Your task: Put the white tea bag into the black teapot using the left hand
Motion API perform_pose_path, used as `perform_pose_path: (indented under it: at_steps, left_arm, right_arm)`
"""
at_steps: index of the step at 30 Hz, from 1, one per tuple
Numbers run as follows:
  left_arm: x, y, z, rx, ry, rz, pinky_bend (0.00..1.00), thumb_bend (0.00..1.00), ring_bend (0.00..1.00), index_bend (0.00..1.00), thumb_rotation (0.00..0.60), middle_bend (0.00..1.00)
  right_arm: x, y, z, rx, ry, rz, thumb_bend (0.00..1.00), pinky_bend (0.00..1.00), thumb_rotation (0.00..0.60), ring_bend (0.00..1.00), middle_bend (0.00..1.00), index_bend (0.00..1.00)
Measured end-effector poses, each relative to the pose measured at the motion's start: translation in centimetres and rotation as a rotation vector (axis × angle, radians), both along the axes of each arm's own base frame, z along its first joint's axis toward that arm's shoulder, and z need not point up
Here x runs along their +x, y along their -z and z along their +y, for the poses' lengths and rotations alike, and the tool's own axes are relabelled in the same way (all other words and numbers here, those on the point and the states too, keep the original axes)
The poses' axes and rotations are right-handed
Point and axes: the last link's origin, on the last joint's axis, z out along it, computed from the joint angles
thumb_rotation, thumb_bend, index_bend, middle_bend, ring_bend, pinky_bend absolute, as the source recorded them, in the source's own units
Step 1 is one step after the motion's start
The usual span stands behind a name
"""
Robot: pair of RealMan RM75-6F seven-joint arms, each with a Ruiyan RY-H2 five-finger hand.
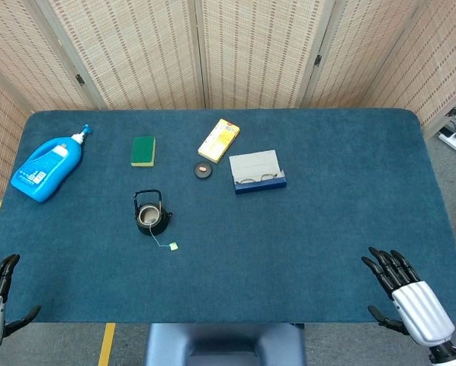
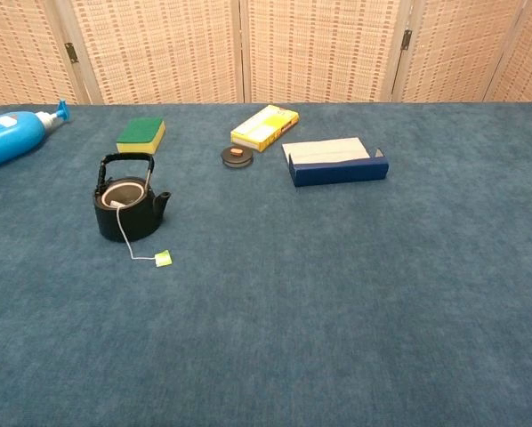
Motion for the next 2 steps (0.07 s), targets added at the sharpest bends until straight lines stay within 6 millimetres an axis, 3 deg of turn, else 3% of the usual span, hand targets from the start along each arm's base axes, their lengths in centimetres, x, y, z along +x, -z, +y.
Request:
perform_pose_path:
  at_steps: [2]
  left_arm:
    - [-0.07,0.07,-0.18,0.0,-0.016,0.011,0.05,0.13,0.06,0.0,0.6,0.13]
  right_arm:
    - [-0.01,-0.04,-0.07,-0.002,0.0,-0.002,0.31,0.0,0.6,0.0,0.0,0.0]
